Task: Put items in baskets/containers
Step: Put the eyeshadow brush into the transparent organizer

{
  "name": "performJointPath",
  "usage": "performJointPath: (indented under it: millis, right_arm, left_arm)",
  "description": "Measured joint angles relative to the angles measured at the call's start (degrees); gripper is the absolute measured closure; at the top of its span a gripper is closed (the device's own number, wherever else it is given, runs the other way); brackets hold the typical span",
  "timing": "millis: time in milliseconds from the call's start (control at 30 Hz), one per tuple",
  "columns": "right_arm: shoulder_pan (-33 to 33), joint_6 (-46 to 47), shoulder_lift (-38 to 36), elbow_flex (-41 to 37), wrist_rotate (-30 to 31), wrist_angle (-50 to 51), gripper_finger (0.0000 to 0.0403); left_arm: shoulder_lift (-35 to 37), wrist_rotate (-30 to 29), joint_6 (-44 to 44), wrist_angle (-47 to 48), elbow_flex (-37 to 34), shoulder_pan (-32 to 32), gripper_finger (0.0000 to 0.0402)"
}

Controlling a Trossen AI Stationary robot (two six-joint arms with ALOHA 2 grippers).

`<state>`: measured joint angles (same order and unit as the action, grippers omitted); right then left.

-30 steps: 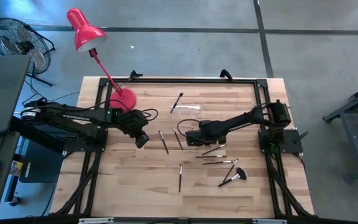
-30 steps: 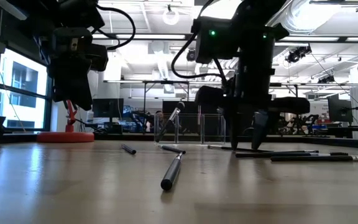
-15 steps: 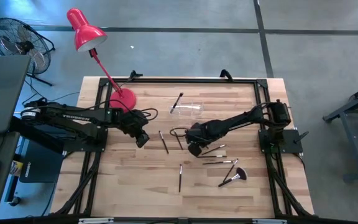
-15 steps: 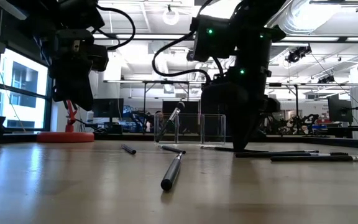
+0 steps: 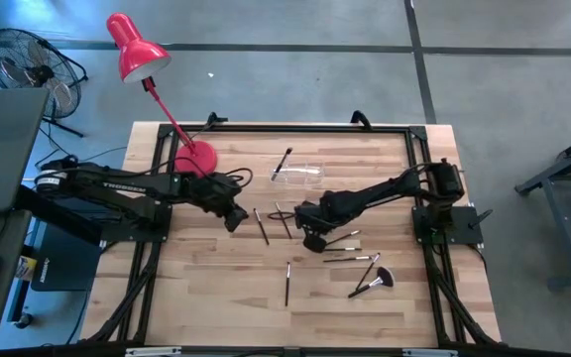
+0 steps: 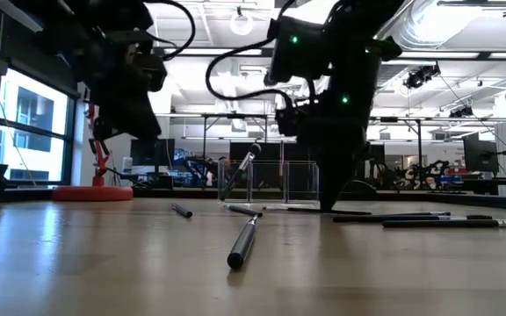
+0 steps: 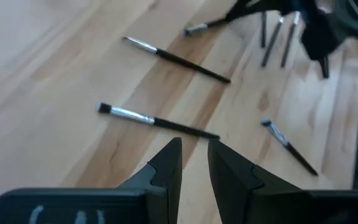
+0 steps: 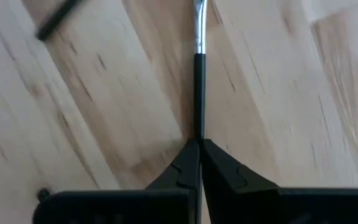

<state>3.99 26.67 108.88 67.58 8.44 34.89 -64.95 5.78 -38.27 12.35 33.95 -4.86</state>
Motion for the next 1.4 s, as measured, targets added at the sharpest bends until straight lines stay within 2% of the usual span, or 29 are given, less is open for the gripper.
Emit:
performJointPath:
  millis: [133, 333, 633, 1000, 1100, 1200, 1300, 1400]
  right_arm:
    - [0.1, -3.6, -2.6, 0.0, 0.0, -1.8, 0.0402]
    - [0.1, -5.2, -6.2, -2.6, -0.4, -4.9, 0.0402]
    - [0.0, 0.3, -15.2, -17.7, -4.4, -20.3, 0.0402]
    - [0.2, -1.2, -17.8, -20.6, -1.9, -24.0, 0.0399]
    - [0.2, -1.3, -17.8, -20.6, -1.8, -24.0, 0.0387]
    - [0.2, -1.6, -17.7, -20.6, -0.5, -24.1, 0.0368]
    - [0.2, -1.6, -17.7, -20.6, -0.2, -24.7, 0.0339]
    - [0.2, -1.6, -17.7, -20.6, -0.7, -25.8, 0.0307]
  left_arm:
    - [-1.9, -2.3, -1.4, -3.0, 0.1, 0.0, 0.0325]
    - [-5.6, -2.9, -1.5, -4.5, 0.0, 0.0, 0.0325]
    - [-7.6, -0.1, -0.9, -10.1, 0.0, 0.1, 0.0325]
    - [-7.6, 2.8, 1.0, -17.4, 0.0, 0.0, 0.0325]
    - [-8.9, 3.0, 1.7, -19.0, 0.0, 0.0, 0.0325]
    - [-10.7, 5.9, 2.3, -21.5, 0.0, 0.0, 0.0325]
    - [-14.2, 9.2, 2.1, -26.3, 0.0, 0.0, 0.0325]
    - [-16.6, 10.2, 2.0, -30.6, -0.1, 0.0, 0.0325]
